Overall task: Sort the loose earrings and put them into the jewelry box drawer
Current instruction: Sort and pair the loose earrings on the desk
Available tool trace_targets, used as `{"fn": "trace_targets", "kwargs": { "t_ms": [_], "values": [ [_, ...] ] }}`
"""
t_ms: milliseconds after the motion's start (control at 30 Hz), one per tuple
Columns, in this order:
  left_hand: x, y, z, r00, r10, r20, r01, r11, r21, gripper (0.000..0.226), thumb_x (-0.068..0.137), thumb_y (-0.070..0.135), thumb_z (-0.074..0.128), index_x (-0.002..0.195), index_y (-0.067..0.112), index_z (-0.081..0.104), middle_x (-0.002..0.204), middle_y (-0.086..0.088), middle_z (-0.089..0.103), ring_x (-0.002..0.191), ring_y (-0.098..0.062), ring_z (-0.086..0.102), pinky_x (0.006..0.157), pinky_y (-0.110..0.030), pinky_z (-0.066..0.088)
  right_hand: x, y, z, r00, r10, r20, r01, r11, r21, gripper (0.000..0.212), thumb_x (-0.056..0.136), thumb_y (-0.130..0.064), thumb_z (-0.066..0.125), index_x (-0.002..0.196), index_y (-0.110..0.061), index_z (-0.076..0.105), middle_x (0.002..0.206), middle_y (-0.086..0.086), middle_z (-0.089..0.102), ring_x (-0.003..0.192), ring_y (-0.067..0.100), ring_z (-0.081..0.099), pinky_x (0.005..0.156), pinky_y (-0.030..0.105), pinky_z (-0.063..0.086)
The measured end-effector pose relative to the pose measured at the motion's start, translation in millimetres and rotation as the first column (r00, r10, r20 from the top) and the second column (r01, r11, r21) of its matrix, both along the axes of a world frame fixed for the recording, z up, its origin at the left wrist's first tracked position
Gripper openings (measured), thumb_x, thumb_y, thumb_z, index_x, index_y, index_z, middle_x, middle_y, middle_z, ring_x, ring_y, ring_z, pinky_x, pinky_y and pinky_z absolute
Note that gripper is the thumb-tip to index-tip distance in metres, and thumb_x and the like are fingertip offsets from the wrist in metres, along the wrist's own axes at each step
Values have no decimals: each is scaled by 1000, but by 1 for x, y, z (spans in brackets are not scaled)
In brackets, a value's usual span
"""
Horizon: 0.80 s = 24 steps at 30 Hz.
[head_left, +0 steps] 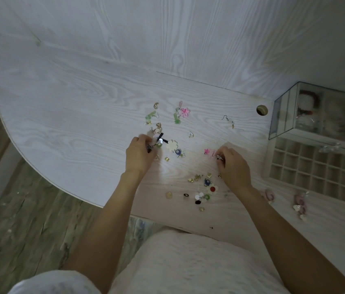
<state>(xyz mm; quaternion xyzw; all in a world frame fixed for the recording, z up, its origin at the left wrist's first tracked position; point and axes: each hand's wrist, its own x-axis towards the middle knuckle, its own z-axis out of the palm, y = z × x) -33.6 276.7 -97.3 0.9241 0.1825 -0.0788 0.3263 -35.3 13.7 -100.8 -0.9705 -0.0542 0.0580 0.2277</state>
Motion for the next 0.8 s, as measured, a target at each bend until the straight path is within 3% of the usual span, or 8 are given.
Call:
{"fn": "trace_targets", "kwargs": {
  "t_ms": [200, 333, 433, 500, 567, 700, 800],
  "values": [
    [6, 5, 6, 1000, -19, -13, 18, 998, -64, 17, 84, 16, 65, 100, 8, 64, 91, -4, 61, 87, -20, 59, 72, -24, 40, 0, -1, 1, 1000, 11, -5, -11, 1000, 0, 8, 86, -5, 57, 94, -9, 58, 85, 7, 60, 76, 21, 54, 59, 26, 36],
    [7, 5, 16, 989, -31, 144, 42, 996, -75, 11, 87, 24, 63, 92, 14, 65, 92, -2, 55, 83, -17, 55, 74, -28, 44, -4, -4, 3, 1000, 9, -6, -9, 1000, -10, 9, 87, -8, 57, 95, -10, 61, 86, 5, 62, 76, 20, 55, 58, 26, 36],
    [5, -2, 30, 941, 2, 340, 65, 980, -187, 6, 89, 19, 61, 91, 13, 62, 103, 1, 55, 95, -12, 54, 82, -25, 45, -7, -6, 6, 1000, -4, 5, 4, 1000, 4, 10, 87, -7, 57, 95, -10, 61, 87, 5, 63, 77, 20, 57, 60, 26, 38],
    [2, -13, 42, 925, 30, 378, 98, 943, -317, 4, 93, 16, 55, 93, 12, 56, 114, 1, 58, 101, -2, 54, 86, -17, 43, -8, -7, 10, 999, -18, 51, 16, 999, 35, 10, 86, -5, 58, 94, -9, 62, 86, 6, 62, 76, 20, 56, 61, 25, 37],
    [-2, -29, 52, 933, 59, 356, 122, 877, -464, 5, 96, 15, 48, 93, 14, 50, 118, 2, 61, 105, 0, 57, 89, -19, 44, -7, -8, 17, 993, -32, 114, 24, 997, 71, 10, 86, -3, 58, 93, -7, 62, 86, 6, 62, 78, 19, 55, 64, 23, 35],
    [-19, -64, 61, 957, 114, 267, 103, 727, -679, 10, 99, 18, 38, 91, 16, 44, 95, -4, 70, 98, -21, 64, 89, -40, 48, -11, -7, 34, 984, -116, 134, 83, 970, 227, 7, 89, -5, 55, 90, -8, 61, 90, 4, 60, 85, 15, 48, 69, 12, 26],
    [-34, -95, 63, 969, 86, 231, 108, 695, -710, 10, 100, 17, 38, 93, 13, 44, 77, 1, 67, 82, -25, 66, 82, -43, 52, -22, -14, 58, 971, -220, 91, 159, 882, 444, 9, 91, -3, 50, 92, -6, 58, 95, 6, 55, 88, 18, 54, 79, 9, 37]
  ]
}}
